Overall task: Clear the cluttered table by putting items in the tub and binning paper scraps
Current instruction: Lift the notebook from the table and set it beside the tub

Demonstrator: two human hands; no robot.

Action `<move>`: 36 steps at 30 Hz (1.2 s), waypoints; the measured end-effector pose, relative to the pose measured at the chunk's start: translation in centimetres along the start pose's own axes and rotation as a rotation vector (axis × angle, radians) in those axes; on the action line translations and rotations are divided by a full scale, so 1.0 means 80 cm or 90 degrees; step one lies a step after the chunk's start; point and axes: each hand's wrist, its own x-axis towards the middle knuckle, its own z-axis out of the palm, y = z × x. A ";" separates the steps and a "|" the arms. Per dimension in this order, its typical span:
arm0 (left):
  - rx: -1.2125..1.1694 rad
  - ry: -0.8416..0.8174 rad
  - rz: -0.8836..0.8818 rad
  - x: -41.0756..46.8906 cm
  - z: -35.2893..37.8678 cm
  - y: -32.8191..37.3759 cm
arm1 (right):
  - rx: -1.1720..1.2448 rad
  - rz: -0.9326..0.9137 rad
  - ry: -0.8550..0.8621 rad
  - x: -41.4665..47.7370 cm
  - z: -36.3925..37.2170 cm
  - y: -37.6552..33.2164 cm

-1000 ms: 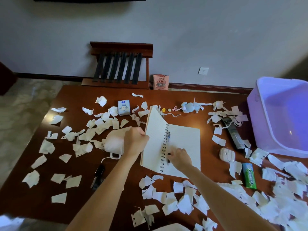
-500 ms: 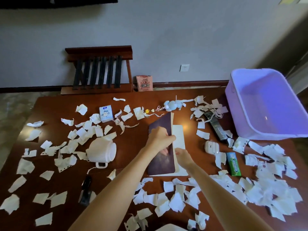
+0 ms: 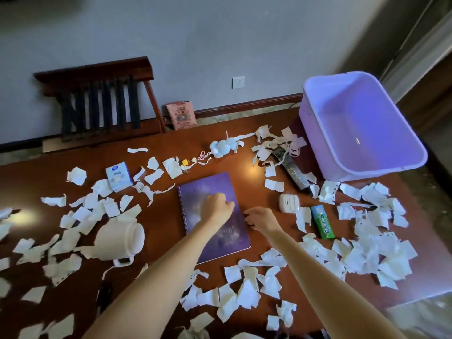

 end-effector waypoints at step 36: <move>-0.852 -0.131 -0.195 -0.065 -0.015 -0.106 | 0.089 -0.056 0.027 -0.052 0.018 -0.036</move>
